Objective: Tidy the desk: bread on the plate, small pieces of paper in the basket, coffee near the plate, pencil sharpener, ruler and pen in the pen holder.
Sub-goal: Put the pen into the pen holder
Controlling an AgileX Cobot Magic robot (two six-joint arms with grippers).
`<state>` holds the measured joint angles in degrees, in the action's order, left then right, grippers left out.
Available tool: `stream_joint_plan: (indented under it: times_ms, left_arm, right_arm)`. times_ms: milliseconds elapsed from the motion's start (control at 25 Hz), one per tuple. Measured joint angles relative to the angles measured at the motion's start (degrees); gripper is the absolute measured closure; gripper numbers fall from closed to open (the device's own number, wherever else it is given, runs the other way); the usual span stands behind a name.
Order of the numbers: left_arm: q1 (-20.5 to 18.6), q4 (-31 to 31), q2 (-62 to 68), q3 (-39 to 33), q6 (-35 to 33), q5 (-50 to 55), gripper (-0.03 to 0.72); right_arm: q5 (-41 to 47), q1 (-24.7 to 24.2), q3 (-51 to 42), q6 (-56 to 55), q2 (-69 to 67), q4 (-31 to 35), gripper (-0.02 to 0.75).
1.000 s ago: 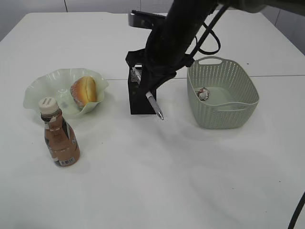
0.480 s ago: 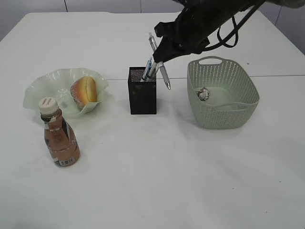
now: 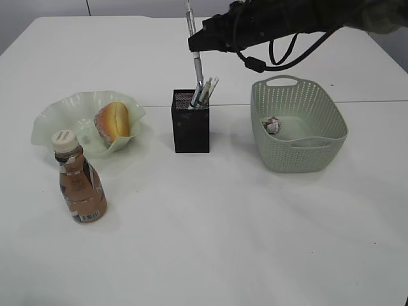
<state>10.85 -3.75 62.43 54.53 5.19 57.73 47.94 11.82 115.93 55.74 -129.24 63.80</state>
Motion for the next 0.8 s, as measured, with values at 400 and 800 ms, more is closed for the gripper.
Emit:
stream_joint_plan:
  times_ms: [400,800]
  left_arm:
    - [0.0,-0.1,0.0,0.0,0.0,0.7,0.256]
    - [0.0,-0.1,0.0,0.0,0.0,1.6,0.256]
  right_arm:
    - [-2.2,0.0,0.0,22.3,-6.7,18.6,0.668]
    - [-0.5,0.0,0.0,37.0,-10.0,25.0,0.668]
